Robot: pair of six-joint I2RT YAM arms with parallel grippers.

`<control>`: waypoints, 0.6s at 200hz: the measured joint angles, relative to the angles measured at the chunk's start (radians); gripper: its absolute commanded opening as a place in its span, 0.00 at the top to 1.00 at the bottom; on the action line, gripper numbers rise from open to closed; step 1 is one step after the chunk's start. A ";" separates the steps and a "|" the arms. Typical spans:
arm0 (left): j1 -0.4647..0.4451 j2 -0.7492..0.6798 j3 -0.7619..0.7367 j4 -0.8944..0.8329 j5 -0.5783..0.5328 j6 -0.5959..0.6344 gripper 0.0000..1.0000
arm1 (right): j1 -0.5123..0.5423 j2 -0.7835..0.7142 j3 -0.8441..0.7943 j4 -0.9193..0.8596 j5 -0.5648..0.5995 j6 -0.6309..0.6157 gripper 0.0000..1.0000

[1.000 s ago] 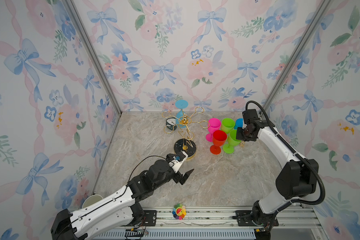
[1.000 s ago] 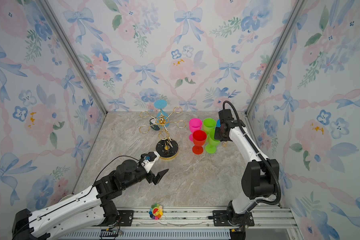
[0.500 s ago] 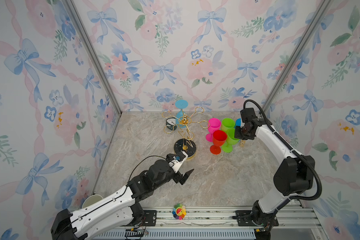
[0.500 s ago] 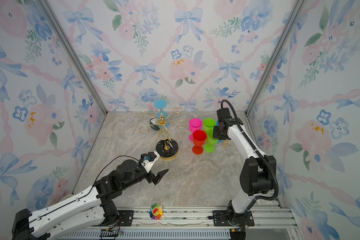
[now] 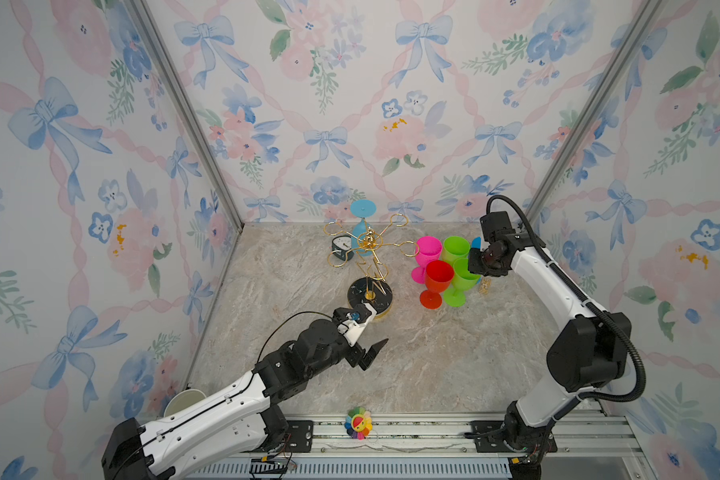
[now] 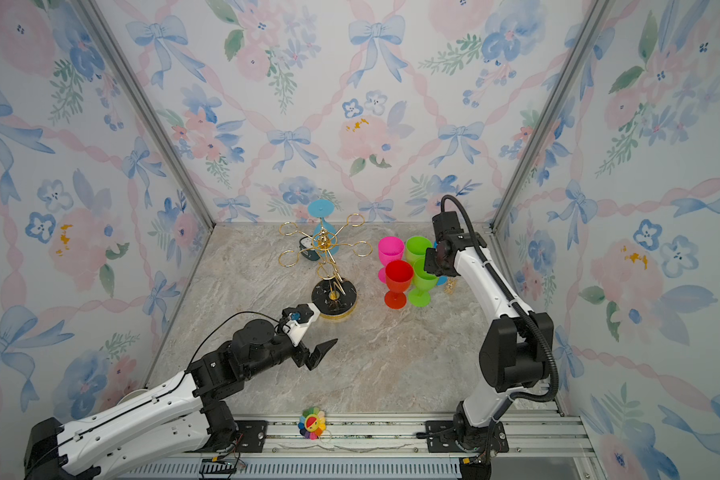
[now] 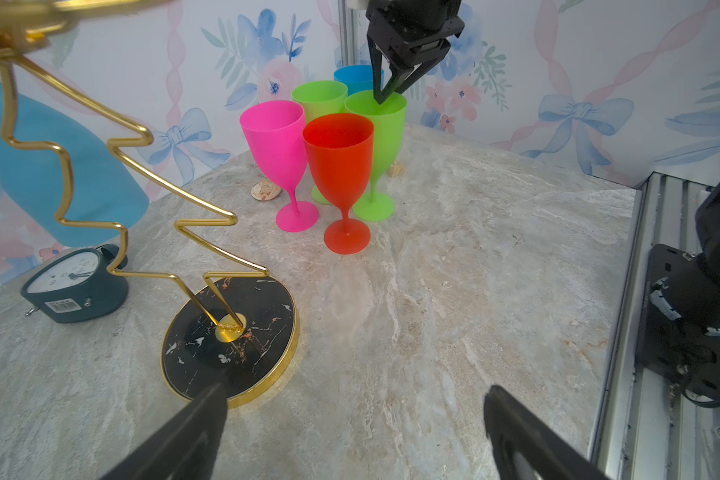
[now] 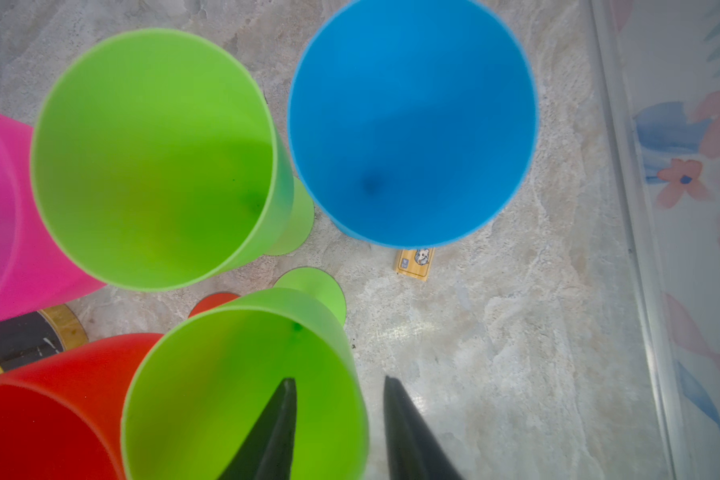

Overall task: Take the wine glass off the wine glass rack
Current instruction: 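Open the right gripper and lift away while the left swings toward the rack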

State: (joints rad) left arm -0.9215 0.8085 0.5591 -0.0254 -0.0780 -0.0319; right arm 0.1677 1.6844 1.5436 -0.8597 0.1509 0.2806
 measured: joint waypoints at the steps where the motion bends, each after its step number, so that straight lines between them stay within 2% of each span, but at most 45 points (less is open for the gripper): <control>1: 0.000 0.000 0.000 0.000 0.000 -0.001 0.02 | 0.000 -0.002 0.000 -0.001 0.000 0.005 0.49; 50: 0.034 -0.039 0.022 -0.034 0.000 -0.061 0.02 | 0.006 -0.109 0.001 -0.011 0.019 -0.011 0.31; 87: 0.100 -0.053 0.141 -0.083 0.038 -0.155 0.02 | 0.006 -0.235 -0.032 0.010 0.011 -0.019 0.27; 120: 0.168 -0.011 0.281 -0.105 0.145 -0.229 0.05 | 0.007 -0.299 -0.077 0.042 -0.011 -0.019 0.26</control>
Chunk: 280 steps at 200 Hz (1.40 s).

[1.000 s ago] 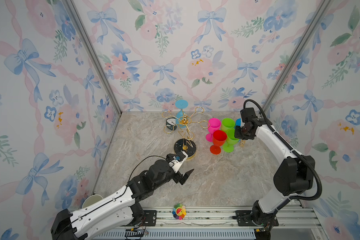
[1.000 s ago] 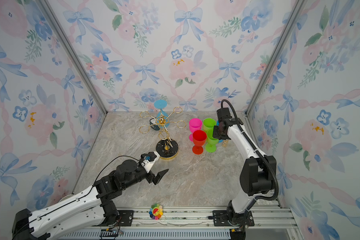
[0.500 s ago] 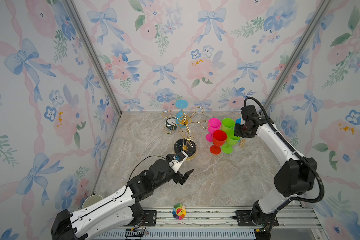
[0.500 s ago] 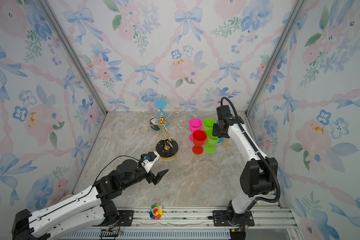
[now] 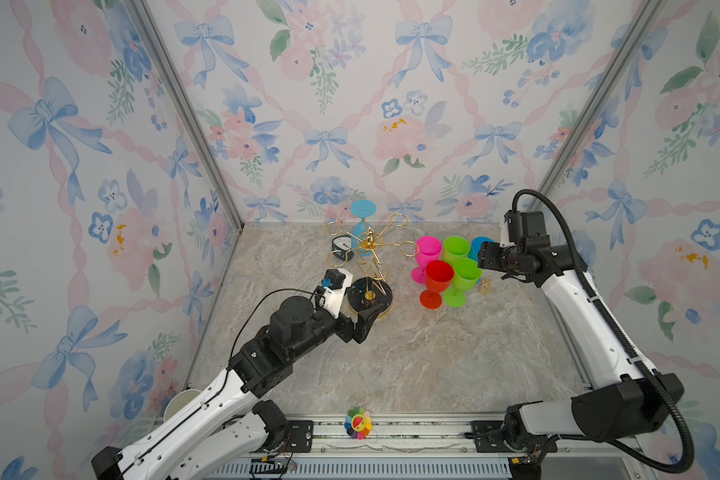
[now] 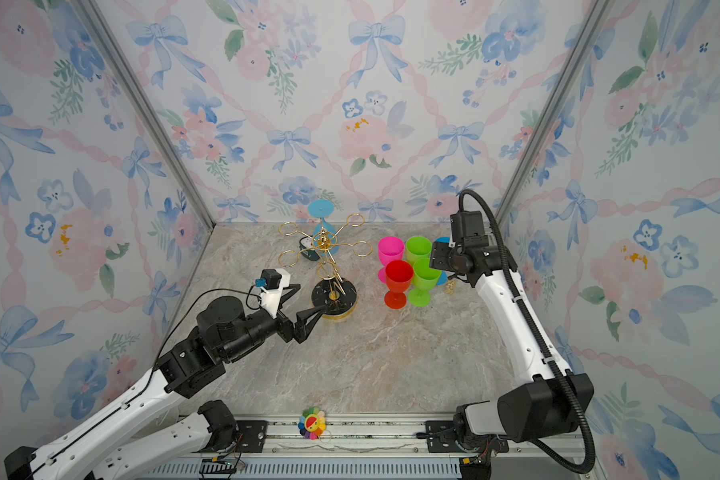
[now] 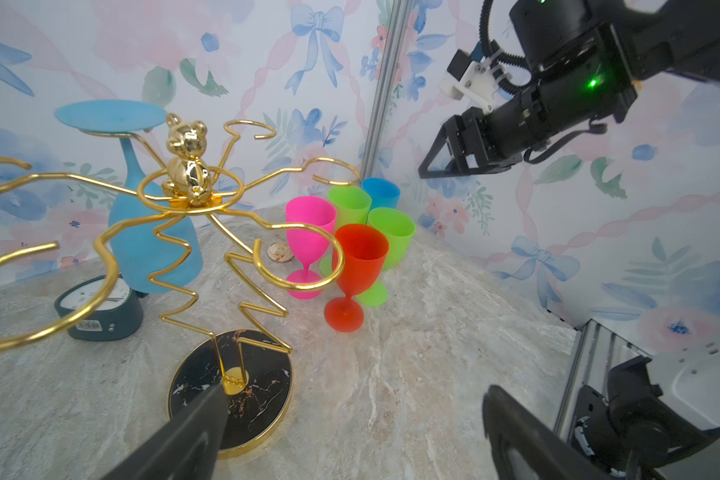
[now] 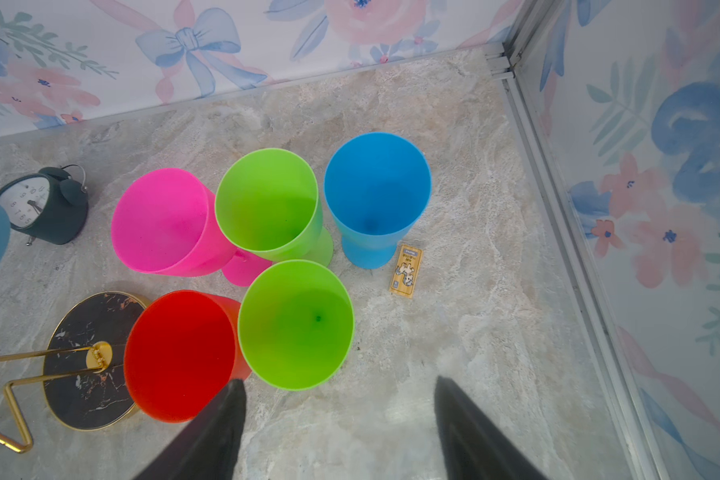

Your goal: Take the wine glass off the wine glass rack

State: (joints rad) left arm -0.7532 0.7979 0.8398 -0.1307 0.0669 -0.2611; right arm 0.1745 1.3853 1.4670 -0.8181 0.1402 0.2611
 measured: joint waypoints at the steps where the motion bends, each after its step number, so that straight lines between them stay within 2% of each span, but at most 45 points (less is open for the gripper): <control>1: 0.002 0.002 0.003 0.000 0.003 -0.002 0.05 | 0.000 0.000 -0.001 0.000 -0.001 0.000 0.26; 40: 0.118 0.099 0.152 -0.013 0.156 -0.067 0.09 | 0.018 -0.003 -0.033 0.023 -0.013 0.000 0.25; 62: 0.237 0.175 0.256 -0.024 0.255 -0.129 0.15 | 0.032 -0.003 -0.051 0.031 -0.014 0.000 0.25; 84: 0.365 0.267 0.362 -0.024 0.354 -0.198 0.16 | 0.045 -0.005 -0.073 0.045 -0.014 0.000 0.25; 110: 0.475 0.394 0.467 -0.022 0.475 -0.260 0.20 | 0.055 -0.013 -0.099 0.054 -0.014 0.000 0.24; 149: 0.565 0.599 0.597 -0.029 0.636 -0.305 0.20 | 0.064 -0.052 -0.140 0.064 -0.016 0.000 0.24; 178: 0.639 0.711 0.698 -0.037 0.743 -0.326 0.26 | 0.064 -0.096 -0.166 0.068 -0.016 0.000 0.24; 206: 0.718 0.766 0.775 -0.036 0.797 -0.327 0.26 | 0.066 -0.138 -0.179 0.070 -0.020 0.001 0.28; 235: 0.772 0.764 0.787 -0.032 0.822 -0.327 0.28 | 0.110 -0.180 -0.179 0.074 -0.060 0.000 0.33; 280: 0.813 0.652 0.609 -0.061 0.750 -0.269 0.30 | 0.283 -0.169 -0.110 0.123 -0.210 0.002 0.37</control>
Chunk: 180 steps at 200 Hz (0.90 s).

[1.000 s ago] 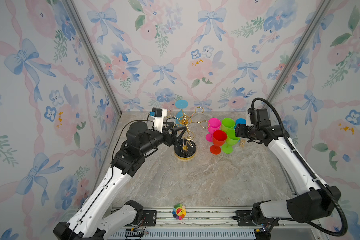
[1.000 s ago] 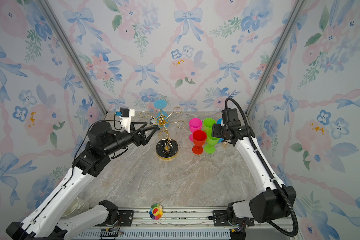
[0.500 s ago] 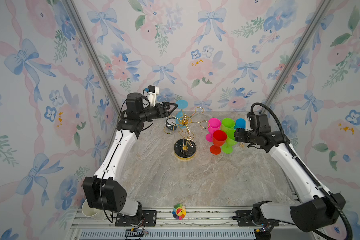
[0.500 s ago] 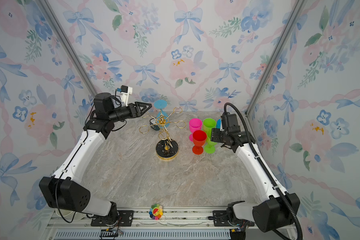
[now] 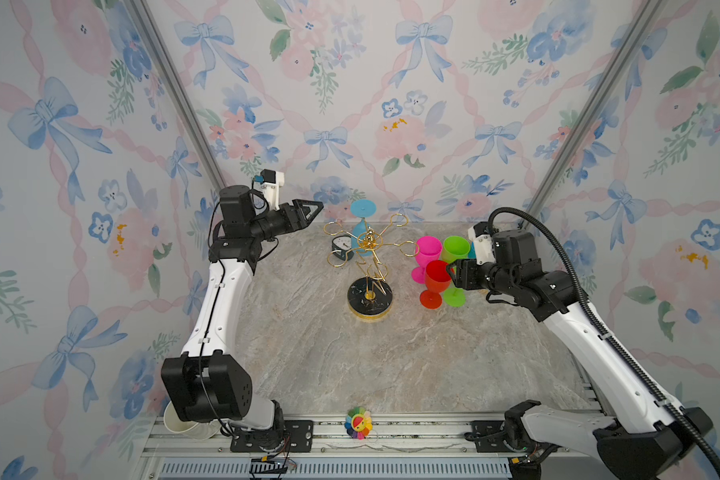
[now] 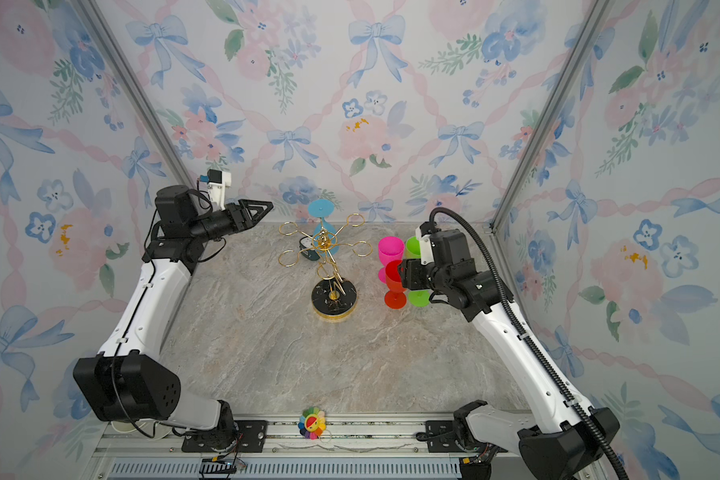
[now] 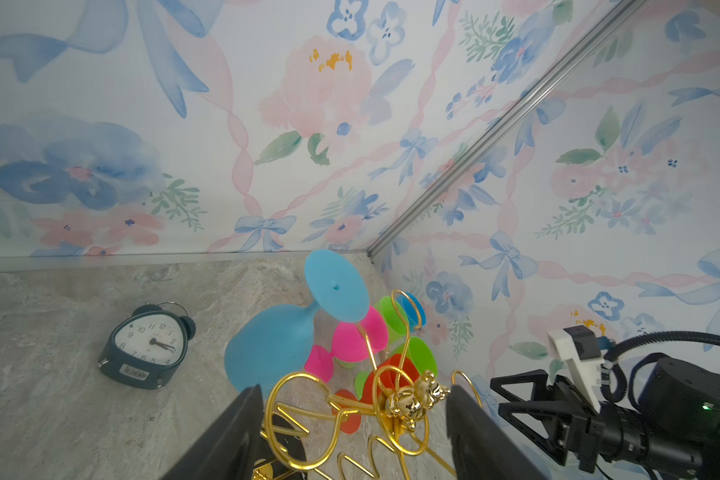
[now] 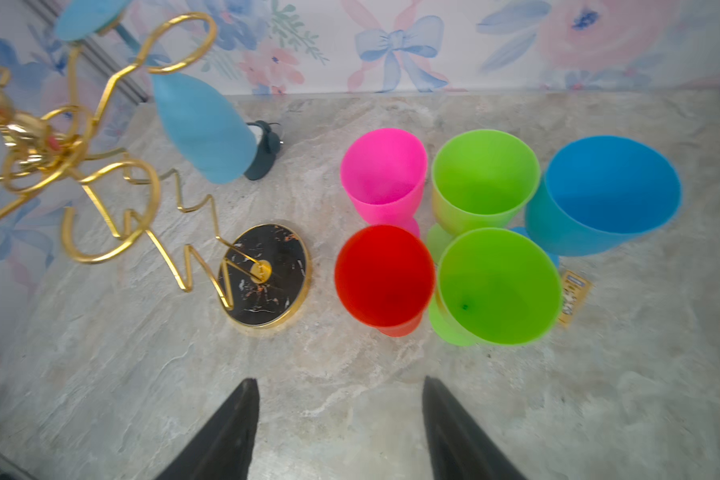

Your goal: Take the wine glass off the wine glass rack

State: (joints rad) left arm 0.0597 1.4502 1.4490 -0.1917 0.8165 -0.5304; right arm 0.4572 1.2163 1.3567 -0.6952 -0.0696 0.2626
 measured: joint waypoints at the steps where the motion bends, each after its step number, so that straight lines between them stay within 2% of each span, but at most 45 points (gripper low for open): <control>1: 0.000 -0.002 -0.003 -0.002 -0.002 0.002 0.30 | 0.002 0.001 0.002 0.002 -0.002 0.000 0.37; 23: 0.000 -0.038 -0.067 -0.050 -0.082 0.053 0.32 | 0.063 0.066 0.072 0.042 -0.053 0.015 0.43; 50: 0.000 -0.041 -0.098 -0.081 -0.132 0.085 0.37 | 0.076 0.153 0.132 0.076 -0.082 0.048 0.49; 107: -0.008 -0.010 -0.091 -0.095 -0.139 0.105 0.44 | 0.069 0.205 0.138 0.126 -0.118 0.133 0.59; 180: -0.082 0.021 -0.075 -0.095 -0.140 0.109 0.49 | 0.033 0.206 0.137 0.188 -0.163 0.208 0.70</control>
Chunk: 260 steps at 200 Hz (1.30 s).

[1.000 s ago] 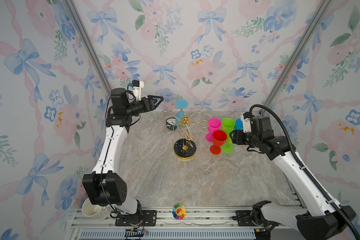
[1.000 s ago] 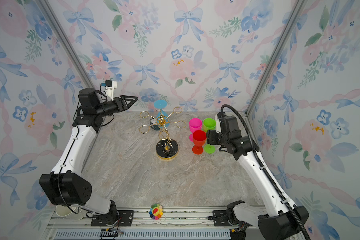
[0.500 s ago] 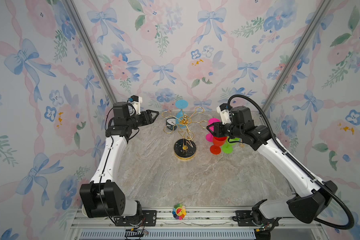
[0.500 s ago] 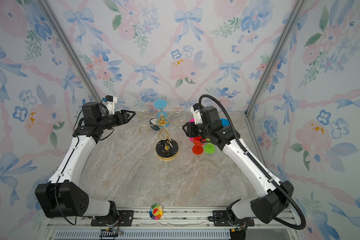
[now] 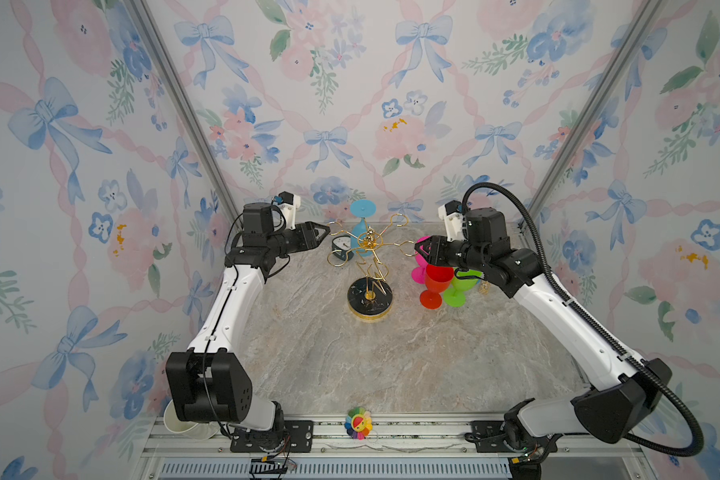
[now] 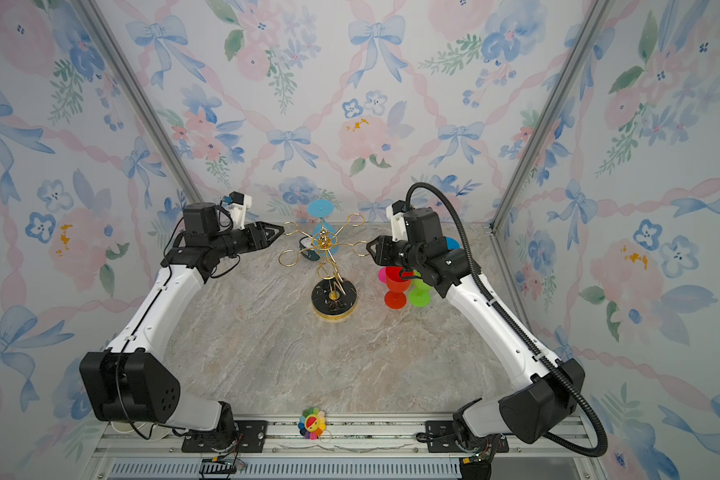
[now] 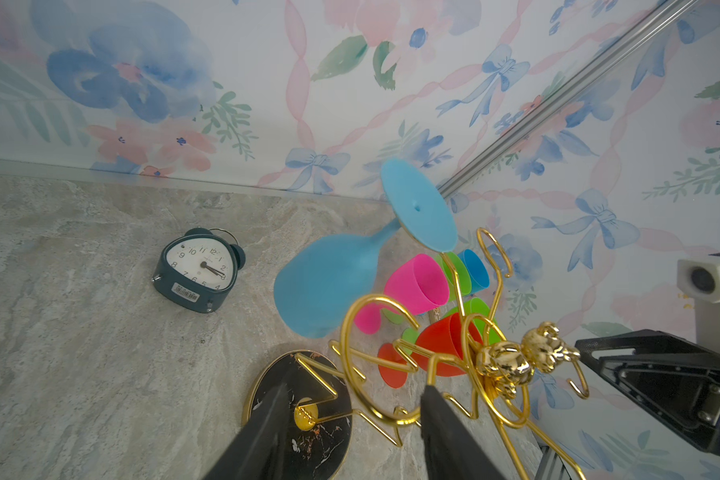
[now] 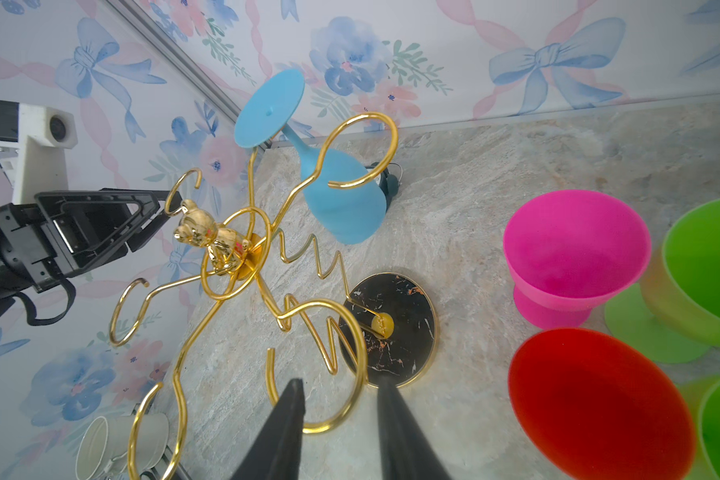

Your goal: Take the wine glass off the wine glass rack

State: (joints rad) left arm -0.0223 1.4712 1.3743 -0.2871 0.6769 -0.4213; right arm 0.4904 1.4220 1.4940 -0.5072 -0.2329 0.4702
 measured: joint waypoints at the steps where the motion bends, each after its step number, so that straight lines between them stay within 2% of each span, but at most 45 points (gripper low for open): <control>1: 0.000 0.000 0.001 0.000 0.000 0.000 0.49 | 0.000 0.000 0.000 0.000 0.000 0.002 0.70; 78: -0.004 0.030 0.018 0.001 -0.005 0.002 0.61 | -0.006 0.062 0.019 0.003 -0.023 0.018 0.79; 128: -0.012 0.040 0.031 0.001 0.001 -0.002 0.70 | -0.019 0.064 0.030 0.003 -0.029 0.026 0.91; 168: -0.029 0.043 0.032 0.005 0.011 -0.011 0.76 | -0.045 0.081 0.048 -0.003 -0.052 0.028 0.97; 208: -0.031 0.023 0.009 0.015 0.010 -0.031 0.77 | -0.073 0.097 0.063 -0.003 -0.088 0.027 0.99; 260: -0.037 -0.073 -0.079 0.021 -0.006 -0.049 0.78 | -0.118 0.146 0.100 0.011 -0.151 0.016 1.00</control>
State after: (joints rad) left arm -0.0589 1.3979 1.2957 -0.2661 0.6712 -0.4706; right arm 0.3725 1.5684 1.5940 -0.4961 -0.3836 0.4866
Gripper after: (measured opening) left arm 0.226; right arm 0.053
